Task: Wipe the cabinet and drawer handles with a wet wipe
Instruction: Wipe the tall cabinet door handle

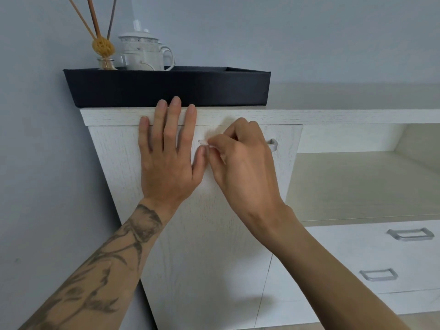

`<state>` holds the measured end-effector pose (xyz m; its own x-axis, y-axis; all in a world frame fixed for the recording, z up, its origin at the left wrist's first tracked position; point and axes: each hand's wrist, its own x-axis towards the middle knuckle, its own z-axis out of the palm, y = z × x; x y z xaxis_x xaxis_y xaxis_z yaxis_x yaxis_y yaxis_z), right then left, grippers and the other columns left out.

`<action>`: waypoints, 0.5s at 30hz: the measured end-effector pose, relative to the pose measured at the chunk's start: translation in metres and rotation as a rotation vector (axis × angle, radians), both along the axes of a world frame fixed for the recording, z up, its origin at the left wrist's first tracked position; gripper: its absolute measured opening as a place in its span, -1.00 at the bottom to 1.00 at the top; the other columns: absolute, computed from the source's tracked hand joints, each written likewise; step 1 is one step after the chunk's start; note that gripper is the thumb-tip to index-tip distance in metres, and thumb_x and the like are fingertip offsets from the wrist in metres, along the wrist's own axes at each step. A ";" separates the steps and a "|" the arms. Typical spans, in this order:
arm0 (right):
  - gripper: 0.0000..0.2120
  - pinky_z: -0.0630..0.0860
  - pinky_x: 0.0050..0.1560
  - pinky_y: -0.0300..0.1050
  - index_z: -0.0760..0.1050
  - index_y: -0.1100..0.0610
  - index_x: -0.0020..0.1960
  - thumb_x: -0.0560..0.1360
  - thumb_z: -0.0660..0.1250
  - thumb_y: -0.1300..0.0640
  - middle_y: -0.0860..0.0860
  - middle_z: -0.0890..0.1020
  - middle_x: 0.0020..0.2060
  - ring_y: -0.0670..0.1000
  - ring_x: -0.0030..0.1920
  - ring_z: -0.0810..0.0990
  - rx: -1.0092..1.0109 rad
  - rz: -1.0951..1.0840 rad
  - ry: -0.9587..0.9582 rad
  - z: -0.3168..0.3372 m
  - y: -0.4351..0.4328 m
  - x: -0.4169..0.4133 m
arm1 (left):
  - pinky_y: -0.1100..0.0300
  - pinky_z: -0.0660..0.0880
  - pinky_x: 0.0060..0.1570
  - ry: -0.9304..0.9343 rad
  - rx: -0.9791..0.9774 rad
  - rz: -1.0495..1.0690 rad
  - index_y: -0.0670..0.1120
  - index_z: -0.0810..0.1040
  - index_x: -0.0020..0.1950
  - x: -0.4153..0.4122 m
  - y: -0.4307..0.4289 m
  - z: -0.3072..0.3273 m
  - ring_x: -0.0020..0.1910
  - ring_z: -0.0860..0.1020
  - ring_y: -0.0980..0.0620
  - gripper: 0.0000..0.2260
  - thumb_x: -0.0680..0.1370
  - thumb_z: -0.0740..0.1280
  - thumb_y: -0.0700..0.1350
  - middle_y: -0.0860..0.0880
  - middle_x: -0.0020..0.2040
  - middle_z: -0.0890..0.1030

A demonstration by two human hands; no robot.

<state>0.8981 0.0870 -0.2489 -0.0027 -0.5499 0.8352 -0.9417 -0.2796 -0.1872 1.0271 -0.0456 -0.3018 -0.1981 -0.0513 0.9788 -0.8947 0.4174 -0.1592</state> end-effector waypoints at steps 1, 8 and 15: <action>-0.88 0.52 -0.13 -0.08 0.71 0.23 0.07 0.64 0.43 0.20 0.05 0.55 -0.09 0.04 -0.01 0.49 -0.031 -0.004 -0.002 -0.001 0.001 -0.003 | -0.21 -0.03 0.68 -0.002 0.004 0.002 -0.11 0.06 0.75 0.000 0.001 0.000 0.69 0.11 -0.23 -0.37 0.75 0.18 0.09 -0.20 0.68 0.15; -0.86 0.45 -0.07 -0.25 0.73 0.21 0.14 0.60 0.51 0.23 0.05 0.57 -0.08 0.00 -0.07 0.53 -0.208 0.101 -0.077 -0.022 0.001 -0.035 | -0.20 -0.07 0.68 -0.016 0.029 0.005 -0.11 0.07 0.74 0.001 0.003 0.001 0.68 0.11 -0.25 -0.37 0.73 0.16 0.09 -0.19 0.68 0.12; -0.86 0.44 -0.06 -0.36 0.75 0.14 0.12 0.57 0.56 0.24 0.09 0.58 -0.05 -0.05 -0.09 0.53 -0.241 0.094 -0.199 -0.029 0.014 -0.091 | -0.19 -0.09 0.68 -0.019 0.048 -0.001 -0.09 0.01 0.75 0.001 0.005 0.001 0.68 0.09 -0.24 -0.37 0.73 0.11 0.09 -0.19 0.68 0.12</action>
